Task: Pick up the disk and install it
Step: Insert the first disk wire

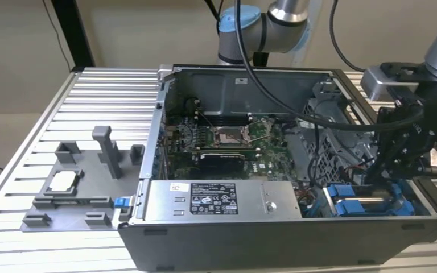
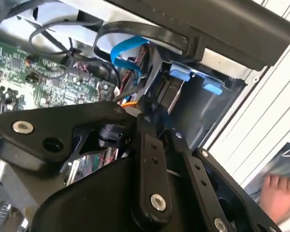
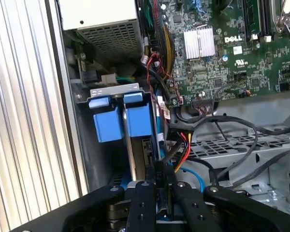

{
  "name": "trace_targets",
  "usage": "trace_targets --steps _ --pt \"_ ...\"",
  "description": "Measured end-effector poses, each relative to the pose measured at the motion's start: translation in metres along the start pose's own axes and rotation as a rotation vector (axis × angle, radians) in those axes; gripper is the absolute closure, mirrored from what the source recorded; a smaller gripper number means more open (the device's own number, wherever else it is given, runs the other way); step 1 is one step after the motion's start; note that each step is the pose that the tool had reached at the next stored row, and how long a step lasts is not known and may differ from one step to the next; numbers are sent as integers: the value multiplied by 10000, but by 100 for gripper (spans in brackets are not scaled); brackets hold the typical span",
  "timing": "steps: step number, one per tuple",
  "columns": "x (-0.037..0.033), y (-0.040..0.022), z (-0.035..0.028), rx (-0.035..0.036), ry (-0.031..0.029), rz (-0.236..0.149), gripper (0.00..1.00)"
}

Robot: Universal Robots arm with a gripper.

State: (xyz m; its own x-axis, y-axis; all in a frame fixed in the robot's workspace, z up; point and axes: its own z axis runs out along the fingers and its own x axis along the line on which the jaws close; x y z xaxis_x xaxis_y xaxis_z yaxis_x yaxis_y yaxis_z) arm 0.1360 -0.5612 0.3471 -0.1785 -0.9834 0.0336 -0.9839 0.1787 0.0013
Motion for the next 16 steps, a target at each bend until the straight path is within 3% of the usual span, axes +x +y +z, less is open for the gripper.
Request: trace_targets --steps 1,2,6,7,9,12,13,16 --pt "-6 -18 0 -20 70 -1 100" --pt "-8 -32 0 -107 128 -4 100" --pt "-13 -52 -1 -793 403 -30 100" --pt "-18 -61 -1 -906 452 -33 100" --pt "-26 -98 -2 -1043 498 -39 100" --pt "-41 -180 -2 -1056 502 -39 100" --pt "-48 -217 -2 -1143 518 -44 100" --pt "-56 -264 -3 -1638 626 -67 100"
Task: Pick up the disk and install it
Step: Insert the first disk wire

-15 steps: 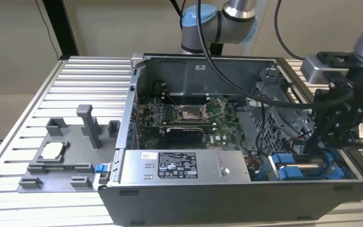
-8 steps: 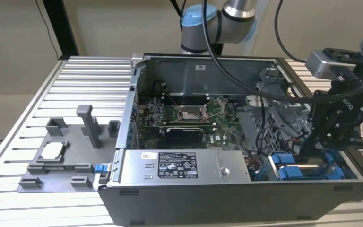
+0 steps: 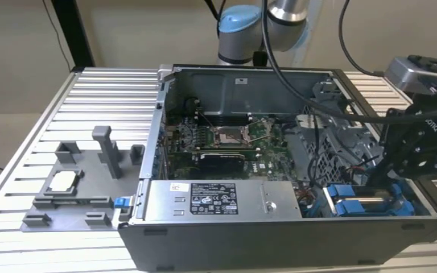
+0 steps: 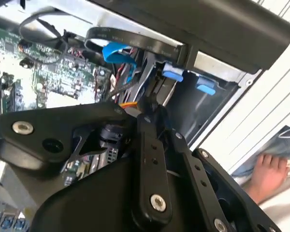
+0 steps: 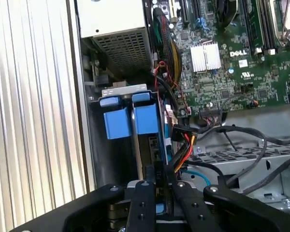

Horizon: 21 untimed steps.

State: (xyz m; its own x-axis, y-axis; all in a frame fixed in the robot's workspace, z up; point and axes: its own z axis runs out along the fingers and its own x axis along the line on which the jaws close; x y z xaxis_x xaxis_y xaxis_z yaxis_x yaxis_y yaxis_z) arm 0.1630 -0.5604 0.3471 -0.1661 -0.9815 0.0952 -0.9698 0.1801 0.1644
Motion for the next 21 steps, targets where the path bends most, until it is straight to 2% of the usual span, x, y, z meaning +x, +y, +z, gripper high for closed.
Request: trace_targets --steps 2,3,6,7,9,10,13,17,21 --pt "-5 -28 -5 -359 95 -19 100" --pt "-11 -63 -11 -410 106 -22 100" --pt "-30 -172 -24 -426 110 -25 100" --pt "-35 -203 -24 -465 123 -26 100" --pt "-44 -248 -25 -617 175 -33 100" --pt "-45 -251 -25 -646 183 -35 100" --pt "-45 -251 -22 -648 191 -55 100" --pt "-53 -253 -8 -596 421 -216 100" --pt "-86 -248 -4 -572 559 -219 100"
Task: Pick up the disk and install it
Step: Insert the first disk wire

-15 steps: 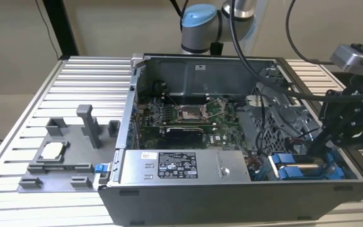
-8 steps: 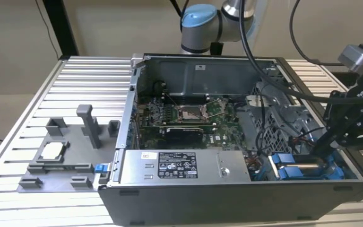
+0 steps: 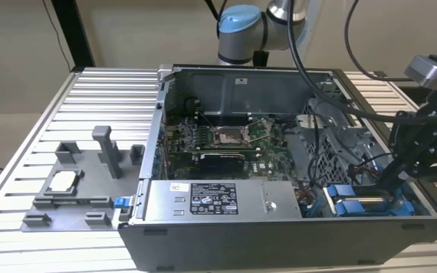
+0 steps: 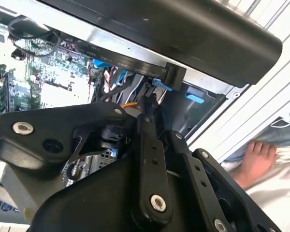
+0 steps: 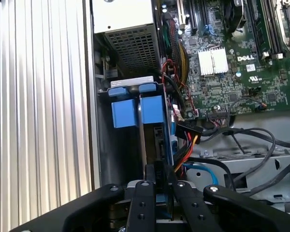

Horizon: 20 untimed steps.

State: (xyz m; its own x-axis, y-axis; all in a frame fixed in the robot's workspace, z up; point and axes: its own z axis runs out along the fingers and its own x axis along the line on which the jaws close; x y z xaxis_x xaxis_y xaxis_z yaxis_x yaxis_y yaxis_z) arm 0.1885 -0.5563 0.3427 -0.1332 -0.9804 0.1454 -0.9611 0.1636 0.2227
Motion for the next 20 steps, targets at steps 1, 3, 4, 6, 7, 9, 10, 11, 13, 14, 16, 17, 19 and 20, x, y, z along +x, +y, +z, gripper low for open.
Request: trace_targets --steps 1,3,4,6,7,9,10,11,13,14,16,17,19,20 --pt "-5 0 4 10 43 -23 100" --pt "-20 0 10 31 138 -77 100" --pt "-32 1 12 42 178 -106 100" --pt "-52 4 15 49 202 -148 100" --pt "-64 6 17 53 207 -176 100" --pt "-71 5 25 64 220 -237 100" --pt "-74 4 30 70 228 -269 100" --pt "-76 3 34 77 236 -301 100" --pt "-80 3 43 88 249 -355 100" --pt "-82 4 45 92 254 -378 100" --pt "-89 6 46 100 266 -423 100" --pt "-93 7 47 104 270 -447 100" --pt "-103 10 46 113 283 -504 100" --pt "-107 11 46 118 289 -535 100"
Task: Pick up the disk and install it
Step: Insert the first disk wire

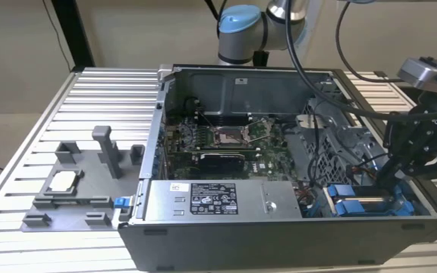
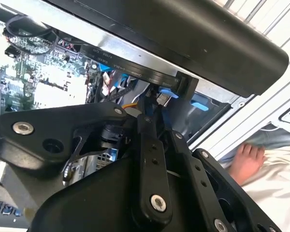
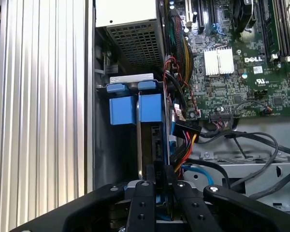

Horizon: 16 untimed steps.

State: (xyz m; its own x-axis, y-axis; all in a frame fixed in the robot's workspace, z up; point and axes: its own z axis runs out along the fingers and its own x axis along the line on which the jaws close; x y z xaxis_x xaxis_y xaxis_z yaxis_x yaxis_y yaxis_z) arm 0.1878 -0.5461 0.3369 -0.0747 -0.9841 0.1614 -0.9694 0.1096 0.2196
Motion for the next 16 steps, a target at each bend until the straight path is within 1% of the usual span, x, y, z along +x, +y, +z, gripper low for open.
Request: trace_targets --steps 2,7,9,16 --pt "-2 1 2 14 19 -82 100" --pt "-3 9 14 75 101 -435 100" --pt "-4 15 18 90 121 -530 100" --pt "-26 20 17 116 131 -596 100"
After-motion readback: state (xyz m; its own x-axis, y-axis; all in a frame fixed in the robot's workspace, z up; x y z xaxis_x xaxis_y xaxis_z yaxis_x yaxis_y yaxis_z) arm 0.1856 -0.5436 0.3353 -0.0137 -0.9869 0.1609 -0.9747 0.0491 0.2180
